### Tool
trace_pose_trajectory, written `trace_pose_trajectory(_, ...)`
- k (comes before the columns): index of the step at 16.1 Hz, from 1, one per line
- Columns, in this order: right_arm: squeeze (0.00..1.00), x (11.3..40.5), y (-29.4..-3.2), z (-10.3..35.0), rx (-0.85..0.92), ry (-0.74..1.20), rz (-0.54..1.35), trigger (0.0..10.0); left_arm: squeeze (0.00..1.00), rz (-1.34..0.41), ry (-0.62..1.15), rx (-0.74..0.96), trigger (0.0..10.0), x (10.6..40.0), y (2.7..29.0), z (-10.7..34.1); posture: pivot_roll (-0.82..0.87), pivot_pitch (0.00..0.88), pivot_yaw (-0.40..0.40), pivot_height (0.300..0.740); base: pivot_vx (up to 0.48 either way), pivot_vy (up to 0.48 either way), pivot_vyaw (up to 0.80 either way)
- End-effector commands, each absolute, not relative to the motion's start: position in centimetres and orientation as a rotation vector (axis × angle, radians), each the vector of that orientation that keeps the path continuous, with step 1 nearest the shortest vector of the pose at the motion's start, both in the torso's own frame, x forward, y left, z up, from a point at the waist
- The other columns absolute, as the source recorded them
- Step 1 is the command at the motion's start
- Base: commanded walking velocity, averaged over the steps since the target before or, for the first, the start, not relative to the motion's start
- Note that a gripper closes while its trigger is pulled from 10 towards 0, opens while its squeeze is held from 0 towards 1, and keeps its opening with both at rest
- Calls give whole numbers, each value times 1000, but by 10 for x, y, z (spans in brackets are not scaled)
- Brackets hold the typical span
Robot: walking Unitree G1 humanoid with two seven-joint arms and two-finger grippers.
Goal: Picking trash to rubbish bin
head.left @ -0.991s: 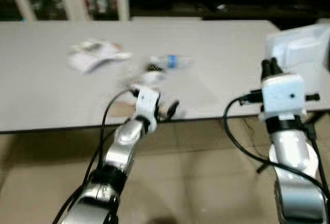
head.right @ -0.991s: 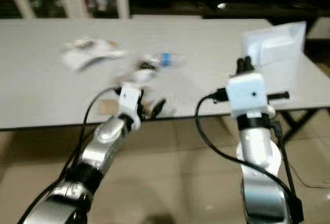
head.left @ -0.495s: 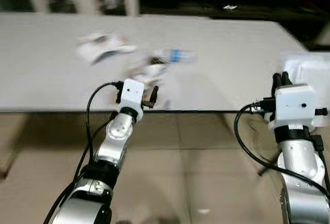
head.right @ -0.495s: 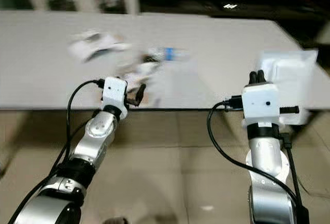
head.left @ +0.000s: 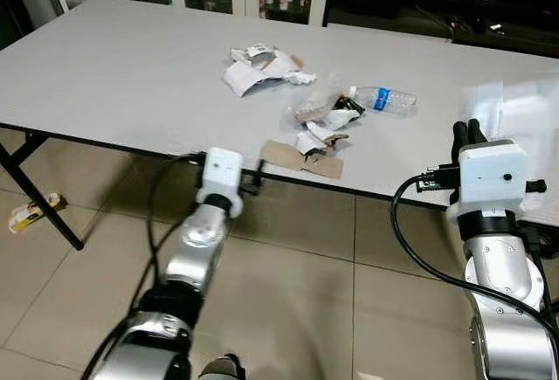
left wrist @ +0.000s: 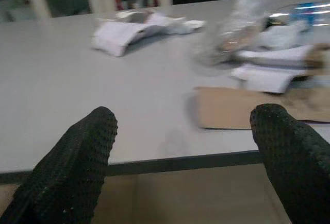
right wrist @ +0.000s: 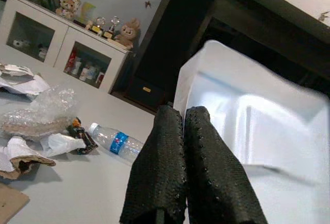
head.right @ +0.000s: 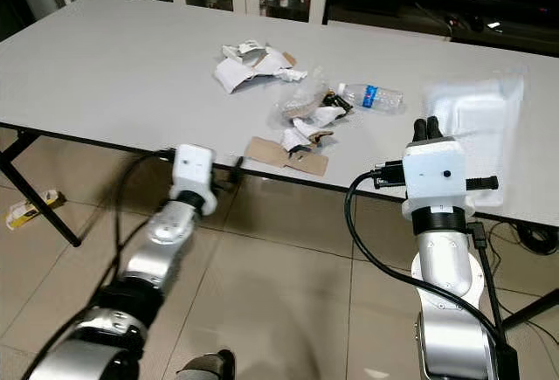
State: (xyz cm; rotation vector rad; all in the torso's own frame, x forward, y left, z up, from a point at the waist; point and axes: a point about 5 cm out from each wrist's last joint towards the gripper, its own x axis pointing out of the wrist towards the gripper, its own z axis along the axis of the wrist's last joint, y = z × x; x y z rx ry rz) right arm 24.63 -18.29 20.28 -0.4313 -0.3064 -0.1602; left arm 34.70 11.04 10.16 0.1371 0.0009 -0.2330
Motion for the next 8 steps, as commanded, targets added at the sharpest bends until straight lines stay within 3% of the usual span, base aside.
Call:
trace_pose_trajectory(1,0,245,-186,204,-432,-307,-162,10000,0,-279,-1,114,10000,348,102,105,122,68,-36,740,0,-458,0)
trace_pose_trajectory(8,0,244,-184,203,-432,-304,-165,10000,0,-316,2,90,10000,350,96,107,117,69,-33,740,0,-442,0)
